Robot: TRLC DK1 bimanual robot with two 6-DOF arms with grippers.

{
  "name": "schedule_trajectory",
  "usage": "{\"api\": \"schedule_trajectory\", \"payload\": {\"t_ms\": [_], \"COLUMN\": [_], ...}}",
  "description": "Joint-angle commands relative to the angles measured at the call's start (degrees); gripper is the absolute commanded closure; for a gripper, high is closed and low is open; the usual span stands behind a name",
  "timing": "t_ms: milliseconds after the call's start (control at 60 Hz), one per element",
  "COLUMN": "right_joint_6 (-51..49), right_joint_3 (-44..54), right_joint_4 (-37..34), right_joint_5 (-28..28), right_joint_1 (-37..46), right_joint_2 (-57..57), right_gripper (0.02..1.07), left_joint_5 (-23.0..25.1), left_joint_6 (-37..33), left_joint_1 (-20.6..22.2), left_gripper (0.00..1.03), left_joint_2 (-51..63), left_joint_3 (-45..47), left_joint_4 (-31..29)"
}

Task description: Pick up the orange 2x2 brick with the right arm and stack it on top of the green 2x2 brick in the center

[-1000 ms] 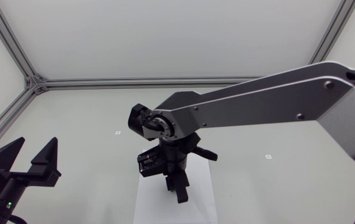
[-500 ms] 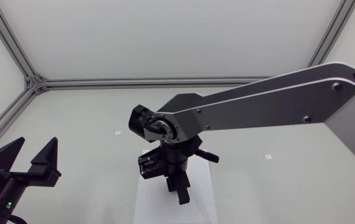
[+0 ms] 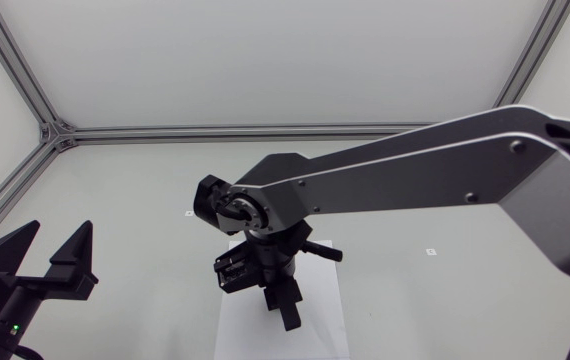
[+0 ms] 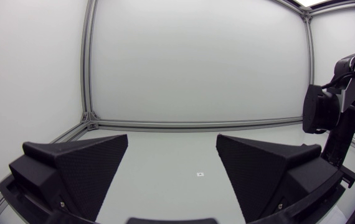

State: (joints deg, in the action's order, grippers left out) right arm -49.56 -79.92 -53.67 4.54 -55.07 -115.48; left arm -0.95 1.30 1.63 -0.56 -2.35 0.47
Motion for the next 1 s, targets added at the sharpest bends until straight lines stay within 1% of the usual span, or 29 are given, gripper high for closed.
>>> {"api": "schedule_trajectory", "payload": {"t_ms": [0, 267, 483, 633, 750, 983], "right_joint_6": [-1.2, -1.9, -2.4, -2.4, -2.5, -5.0], "right_joint_3": [5.1, 7.0, 10.6, 11.5, 11.4, 10.4], "right_joint_4": [-1.8, -1.3, 0.7, 1.4, 2.1, 1.6], "right_joint_5": [-2.2, -6.1, -6.2, -5.6, -3.8, -1.8], "right_joint_1": [0.1, 2.2, 2.7, 1.8, 1.2, 0.4], "right_joint_2": [-8.1, -6.9, -4.2, -2.9, -3.3, -4.0], "right_gripper": [1.01, 1.01, 1.01, 1.01, 1.01, 1.01], "left_joint_5": [0.2, 0.2, 0.2, 0.2, 0.2, 0.2], "left_joint_6": [-0.3, -0.3, -0.3, -0.3, -0.3, -0.3], "left_joint_1": [0.0, 0.0, 0.0, 0.0, 0.0, 0.0], "left_gripper": [0.04, 0.04, 0.04, 0.04, 0.04, 0.04], "left_joint_2": [-0.3, -0.3, -0.3, -0.3, -0.3, -0.3], "left_joint_3": [2.3, 2.3, 2.3, 2.3, 2.3, 2.3], "left_joint_4": [-0.6, -0.6, -0.6, -0.6, -0.6, -0.6]}}
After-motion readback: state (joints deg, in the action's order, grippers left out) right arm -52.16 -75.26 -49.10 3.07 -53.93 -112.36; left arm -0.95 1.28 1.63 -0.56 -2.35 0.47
